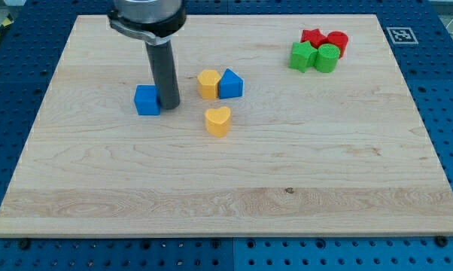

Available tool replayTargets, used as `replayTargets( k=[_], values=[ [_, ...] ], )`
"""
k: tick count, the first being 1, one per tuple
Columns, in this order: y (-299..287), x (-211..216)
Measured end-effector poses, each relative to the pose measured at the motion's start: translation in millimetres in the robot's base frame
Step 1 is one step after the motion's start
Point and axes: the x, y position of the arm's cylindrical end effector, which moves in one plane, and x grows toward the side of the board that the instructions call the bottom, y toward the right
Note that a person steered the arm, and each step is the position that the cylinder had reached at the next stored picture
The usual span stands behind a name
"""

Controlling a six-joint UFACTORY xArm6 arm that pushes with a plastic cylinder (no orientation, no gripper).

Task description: Move blue triangle above yellow hexagon

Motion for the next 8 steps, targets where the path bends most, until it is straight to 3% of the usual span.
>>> replayTargets(
  k=[3, 5, 8],
  values=[
    [-68.0, 0.0],
    [-68.6, 0.2],
    [93.7, -4.0]
  ],
)
